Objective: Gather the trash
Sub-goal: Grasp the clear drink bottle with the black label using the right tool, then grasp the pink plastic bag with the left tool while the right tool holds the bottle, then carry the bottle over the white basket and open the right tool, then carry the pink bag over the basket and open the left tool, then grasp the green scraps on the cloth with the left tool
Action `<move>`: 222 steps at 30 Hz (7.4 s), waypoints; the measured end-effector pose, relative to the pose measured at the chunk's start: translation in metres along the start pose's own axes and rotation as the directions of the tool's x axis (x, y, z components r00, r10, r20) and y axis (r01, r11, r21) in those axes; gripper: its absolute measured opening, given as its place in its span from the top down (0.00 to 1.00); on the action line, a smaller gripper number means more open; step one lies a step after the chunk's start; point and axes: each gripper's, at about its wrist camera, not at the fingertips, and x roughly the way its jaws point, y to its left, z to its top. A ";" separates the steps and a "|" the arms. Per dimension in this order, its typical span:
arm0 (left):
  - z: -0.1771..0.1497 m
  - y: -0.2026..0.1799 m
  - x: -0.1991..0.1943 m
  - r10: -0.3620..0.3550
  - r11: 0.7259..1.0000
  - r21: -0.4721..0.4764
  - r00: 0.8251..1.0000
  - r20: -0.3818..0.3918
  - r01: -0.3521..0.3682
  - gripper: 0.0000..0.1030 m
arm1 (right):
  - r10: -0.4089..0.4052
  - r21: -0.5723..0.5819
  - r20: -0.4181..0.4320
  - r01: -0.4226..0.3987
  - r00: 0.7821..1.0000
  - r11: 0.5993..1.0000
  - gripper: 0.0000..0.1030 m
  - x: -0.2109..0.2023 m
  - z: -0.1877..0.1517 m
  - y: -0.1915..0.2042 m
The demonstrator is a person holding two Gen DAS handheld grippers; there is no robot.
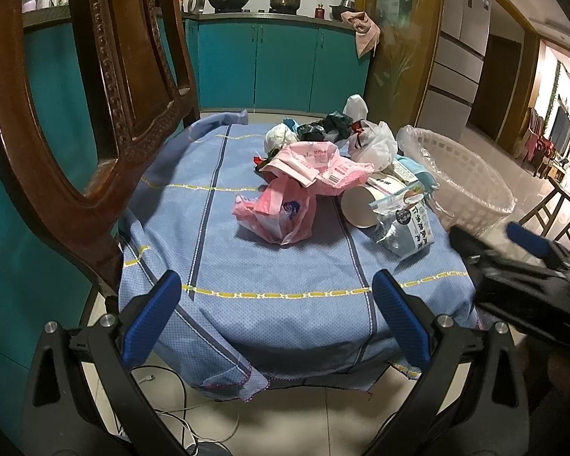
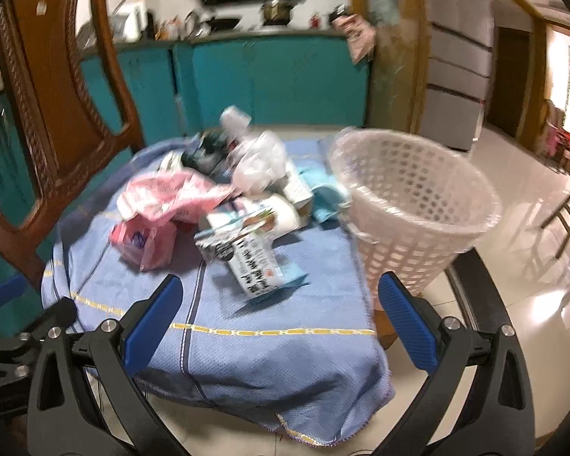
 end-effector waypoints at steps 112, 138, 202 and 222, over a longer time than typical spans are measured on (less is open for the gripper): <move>0.047 0.013 0.030 -0.046 0.999 0.003 0.996 0.080 0.046 0.59 | 0.145 0.059 0.177 -0.158 0.973 0.986 0.54 0.004 0.057 -0.046; 0.045 0.016 0.040 -0.026 1.000 -0.005 0.998 0.059 0.027 0.59 | -0.085 0.177 0.240 0.043 0.967 0.983 0.09 0.002 0.063 -0.124; 0.050 -0.009 0.035 -0.031 0.996 0.090 0.993 0.112 0.021 0.03 | 0.111 0.018 0.171 -0.115 0.979 0.993 0.09 -0.016 0.025 -0.058; 0.045 -0.021 0.049 -0.039 0.991 0.133 0.997 0.068 0.030 0.03 | 0.117 0.034 0.160 -0.124 0.980 0.992 0.09 -0.013 0.024 -0.063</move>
